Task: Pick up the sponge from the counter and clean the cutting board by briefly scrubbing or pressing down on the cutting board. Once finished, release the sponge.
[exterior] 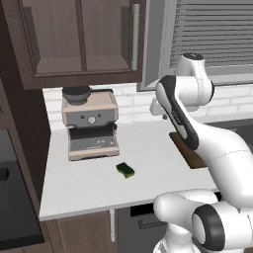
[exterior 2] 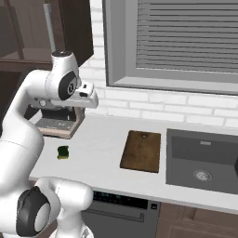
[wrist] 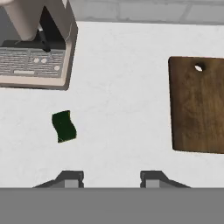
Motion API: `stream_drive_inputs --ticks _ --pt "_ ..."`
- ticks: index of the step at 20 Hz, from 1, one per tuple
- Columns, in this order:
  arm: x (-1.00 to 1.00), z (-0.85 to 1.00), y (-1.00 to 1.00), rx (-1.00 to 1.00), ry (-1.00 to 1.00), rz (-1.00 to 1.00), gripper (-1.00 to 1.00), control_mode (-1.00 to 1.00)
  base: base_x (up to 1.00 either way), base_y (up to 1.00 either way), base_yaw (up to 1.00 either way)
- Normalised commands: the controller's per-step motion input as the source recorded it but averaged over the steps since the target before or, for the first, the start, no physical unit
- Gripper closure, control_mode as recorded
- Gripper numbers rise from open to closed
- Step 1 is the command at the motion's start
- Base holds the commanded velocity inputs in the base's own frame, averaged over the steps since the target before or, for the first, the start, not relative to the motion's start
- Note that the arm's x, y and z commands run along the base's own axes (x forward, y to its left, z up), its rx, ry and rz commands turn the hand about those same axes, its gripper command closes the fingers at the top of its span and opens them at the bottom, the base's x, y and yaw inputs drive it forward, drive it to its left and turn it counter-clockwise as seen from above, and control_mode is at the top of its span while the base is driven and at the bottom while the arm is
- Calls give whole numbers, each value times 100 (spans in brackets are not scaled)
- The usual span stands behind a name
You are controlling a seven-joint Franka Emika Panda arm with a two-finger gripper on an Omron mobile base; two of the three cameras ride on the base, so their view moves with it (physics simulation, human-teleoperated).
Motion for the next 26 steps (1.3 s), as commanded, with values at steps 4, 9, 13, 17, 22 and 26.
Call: stream_drive_inputs --ticks 4,9,13,17,22,26 --pt "-2 -12 15 0 0 2 -100 -100 0 0 0" --pt "-2 -21 45 0 1 15 -100 -100 0 0 0" --pt "-7 -31 48 0 1 19 -100 -100 0 0 0" --pt "-21 -38 41 0 0 15 -100 -100 0 0 0" --pt "-16 -55 43 0 0 8 -100 -100 0 0 0" --pt "-3 -54 33 0 0 3 -100 -100 0 0 0"
